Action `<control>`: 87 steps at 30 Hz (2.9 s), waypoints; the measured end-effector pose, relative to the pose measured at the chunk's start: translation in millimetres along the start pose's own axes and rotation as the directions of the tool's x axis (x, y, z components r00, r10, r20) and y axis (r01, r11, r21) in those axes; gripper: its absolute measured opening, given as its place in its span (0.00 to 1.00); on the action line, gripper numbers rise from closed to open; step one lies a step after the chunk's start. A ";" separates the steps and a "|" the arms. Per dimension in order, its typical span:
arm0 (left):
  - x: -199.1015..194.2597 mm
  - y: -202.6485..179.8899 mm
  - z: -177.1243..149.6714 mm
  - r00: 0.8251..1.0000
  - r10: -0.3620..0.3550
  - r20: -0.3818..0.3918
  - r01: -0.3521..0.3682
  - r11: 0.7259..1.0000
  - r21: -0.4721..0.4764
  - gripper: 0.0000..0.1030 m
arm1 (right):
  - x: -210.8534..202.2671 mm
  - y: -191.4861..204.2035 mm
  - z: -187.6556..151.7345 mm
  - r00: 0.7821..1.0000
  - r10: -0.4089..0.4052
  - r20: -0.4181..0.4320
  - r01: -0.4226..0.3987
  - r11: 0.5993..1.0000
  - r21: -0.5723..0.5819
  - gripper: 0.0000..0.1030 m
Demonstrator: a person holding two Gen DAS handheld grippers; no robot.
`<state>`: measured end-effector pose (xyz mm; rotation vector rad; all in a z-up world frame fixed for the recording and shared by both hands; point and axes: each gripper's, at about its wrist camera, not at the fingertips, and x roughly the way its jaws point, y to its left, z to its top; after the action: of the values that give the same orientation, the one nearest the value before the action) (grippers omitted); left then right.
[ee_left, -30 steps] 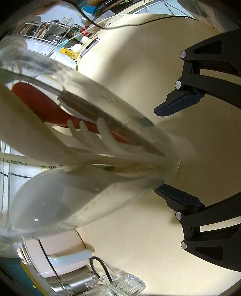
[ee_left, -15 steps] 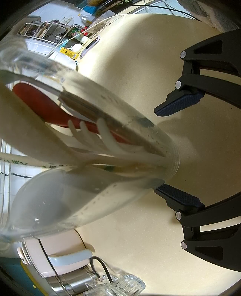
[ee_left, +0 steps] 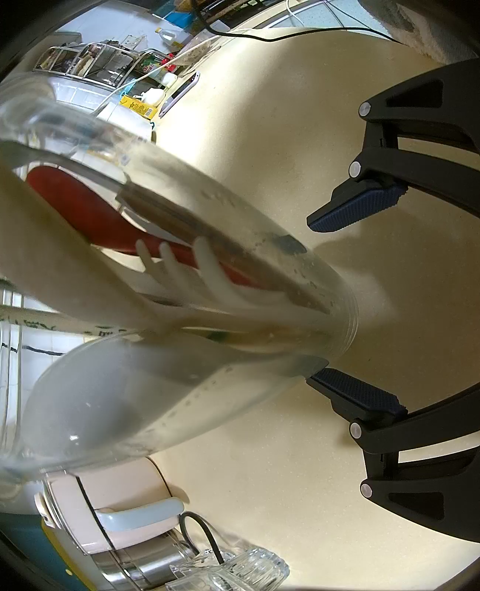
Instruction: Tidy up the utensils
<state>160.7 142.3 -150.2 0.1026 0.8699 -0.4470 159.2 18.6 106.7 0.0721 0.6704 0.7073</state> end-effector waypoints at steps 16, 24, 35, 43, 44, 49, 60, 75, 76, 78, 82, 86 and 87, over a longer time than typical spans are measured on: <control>-20.4 2.1 0.7 0.999 0.019 0.028 -0.021 0.998 0.067 0.78 | -30.6 -21.2 -41.9 0.938 -0.327 -0.113 0.342 0.923 0.173 0.58; -53.3 15.9 -4.8 1.000 0.020 0.017 -0.021 1.000 0.016 0.78 | -18.1 -27.3 -94.9 0.877 -0.407 -0.257 0.465 0.855 0.230 0.73; -118.4 -40.0 13.4 0.962 0.271 -0.013 -0.271 0.955 -0.124 0.78 | -20.1 -52.6 -118.6 0.897 -0.304 -0.322 0.383 0.898 0.218 0.73; -176.9 -111.9 43.6 0.902 0.422 0.085 -0.406 0.900 -0.157 0.78 | -41.4 -48.5 -121.4 0.922 -0.254 -0.291 0.303 0.943 0.138 0.73; -181.7 -120.7 45.7 0.900 0.427 0.089 -0.410 0.897 -0.166 0.78 | -44.7 -45.6 -121.2 0.926 -0.252 -0.282 0.296 0.947 0.125 0.73; -189.2 -146.9 46.1 0.894 0.446 0.053 -0.423 0.876 -0.230 0.77 | -60.5 -44.1 -125.3 0.929 -0.262 -0.261 0.298 0.948 0.109 0.73; -180.6 -160.3 33.5 0.909 0.415 -0.031 -0.407 0.873 -0.267 0.77 | -80.6 -52.4 -143.8 0.928 -0.256 -0.269 0.296 0.947 0.121 0.73; -172.9 -145.7 33.6 0.921 0.385 -0.057 -0.387 0.888 -0.250 0.77 | -75.0 -53.1 -142.0 0.923 -0.269 -0.275 0.317 0.936 0.150 0.73; -172.2 -144.9 33.7 0.921 0.385 -0.058 -0.387 0.887 -0.251 0.77 | -74.2 -52.3 -141.8 0.923 -0.270 -0.276 0.318 0.936 0.150 0.73; -171.6 -143.3 34.2 0.921 0.385 -0.059 -0.387 0.888 -0.250 0.77 | -72.5 -51.5 -141.0 0.922 -0.271 -0.278 0.320 0.935 0.151 0.73; -171.9 -139.8 34.8 0.921 0.387 -0.055 -0.388 0.889 -0.245 0.77 | -70.0 -51.1 -140.3 0.920 -0.272 -0.281 0.322 0.934 0.153 0.73; -173.1 -137.1 34.5 0.921 0.386 -0.046 -0.385 0.890 -0.246 0.77 | -68.1 -50.8 -140.2 0.920 -0.271 -0.282 0.322 0.934 0.153 0.73; -173.4 -136.6 34.2 0.921 0.387 -0.044 -0.386 0.889 -0.247 0.77 | -67.6 -50.5 -140.4 0.920 -0.270 -0.283 0.321 0.935 0.153 0.73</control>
<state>30.9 68.3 15.9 0.0383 0.8677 0.0402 67.3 -84.3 18.5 0.0583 0.9784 0.3559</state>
